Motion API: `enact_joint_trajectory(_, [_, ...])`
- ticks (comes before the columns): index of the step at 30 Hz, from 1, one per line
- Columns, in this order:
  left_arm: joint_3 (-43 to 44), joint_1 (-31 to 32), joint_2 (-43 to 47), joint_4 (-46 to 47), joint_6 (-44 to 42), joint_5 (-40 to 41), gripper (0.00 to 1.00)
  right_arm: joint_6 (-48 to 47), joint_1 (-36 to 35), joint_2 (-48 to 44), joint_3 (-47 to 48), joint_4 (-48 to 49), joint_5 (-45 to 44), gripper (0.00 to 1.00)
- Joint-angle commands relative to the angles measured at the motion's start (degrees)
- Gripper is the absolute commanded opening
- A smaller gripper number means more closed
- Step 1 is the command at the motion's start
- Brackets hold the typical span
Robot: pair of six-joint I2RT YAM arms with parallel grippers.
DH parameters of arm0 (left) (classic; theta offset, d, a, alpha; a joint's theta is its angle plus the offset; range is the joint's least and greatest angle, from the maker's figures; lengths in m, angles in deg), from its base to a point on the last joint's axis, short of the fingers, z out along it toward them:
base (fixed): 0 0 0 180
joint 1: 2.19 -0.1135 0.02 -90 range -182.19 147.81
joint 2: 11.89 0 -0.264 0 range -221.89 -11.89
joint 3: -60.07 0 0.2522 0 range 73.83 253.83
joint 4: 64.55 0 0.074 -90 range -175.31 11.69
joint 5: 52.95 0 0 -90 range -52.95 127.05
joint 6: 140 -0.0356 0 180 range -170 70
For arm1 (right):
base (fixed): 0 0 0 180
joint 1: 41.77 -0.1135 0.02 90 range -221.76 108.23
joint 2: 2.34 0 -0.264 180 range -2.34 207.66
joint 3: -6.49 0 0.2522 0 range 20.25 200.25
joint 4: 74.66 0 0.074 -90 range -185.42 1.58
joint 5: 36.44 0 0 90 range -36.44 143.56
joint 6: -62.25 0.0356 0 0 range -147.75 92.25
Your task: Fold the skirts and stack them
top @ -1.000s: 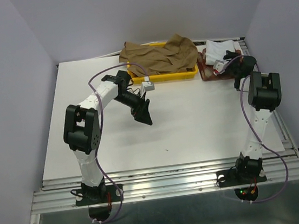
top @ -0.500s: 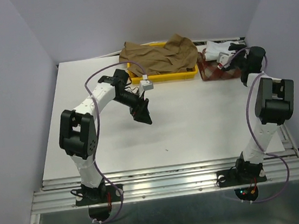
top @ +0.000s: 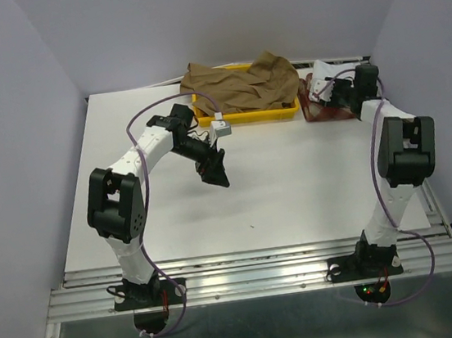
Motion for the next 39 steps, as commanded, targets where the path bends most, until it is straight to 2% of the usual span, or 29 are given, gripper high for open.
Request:
enact_joint_trajectory(1, [-0.2, -0.1, 1.1, 0.1, 0.1, -0.8, 0.99, 5.1, -4.5, 2.8, 3.5, 0.0, -5.3, 0.49])
enact_joint_trajectory(6, [-0.6, -0.2, 0.8, 0.0, -0.3, -0.6, 0.99, 5.9, -7.0, 7.3, 6.6, 0.5, -8.7, 0.46])
enact_joint_trajectory(13, [-1.1, -0.4, 0.7, 0.0, -0.5, -0.5, 0.99, 5.9, -7.0, 13.2, 12.4, 0.0, -11.8, 0.45])
enact_joint_trajectory(15, [-1.2, -0.5, 0.7, 0.0, -0.5, -0.5, 0.99, 5.8, -7.0, 13.4, 12.6, 0.0, -12.4, 0.35])
enact_joint_trajectory(18, [-1.1, -0.7, 0.4, -0.1, -0.6, -0.6, 0.99, 6.0, -7.0, 11.9, 11.6, -0.6, -12.0, 0.26])
enact_joint_trajectory(20, [-1.0, -0.7, 0.2, -0.1, -0.7, -0.7, 0.99, 6.1, -7.0, 10.7, 11.0, -1.1, -11.3, 0.25])
enact_joint_trajectory(23, [-0.6, -0.7, 0.1, -0.3, -1.0, -0.9, 0.99, 6.2, -7.0, 8.0, 10.1, -2.1, -10.2, 0.17])
enact_joint_trajectory(27, [-0.2, -0.7, -0.1, -0.7, -1.1, -1.0, 0.99, 4.6, -7.0, 6.5, 10.8, -5.5, -9.4, 0.01])
enact_joint_trajectory(39, [-0.1, -0.9, 0.6, -1.7, -1.7, -0.3, 0.99, -7.5, -4.0, 4.1, 13.7, -20.4, -6.7, 0.01])
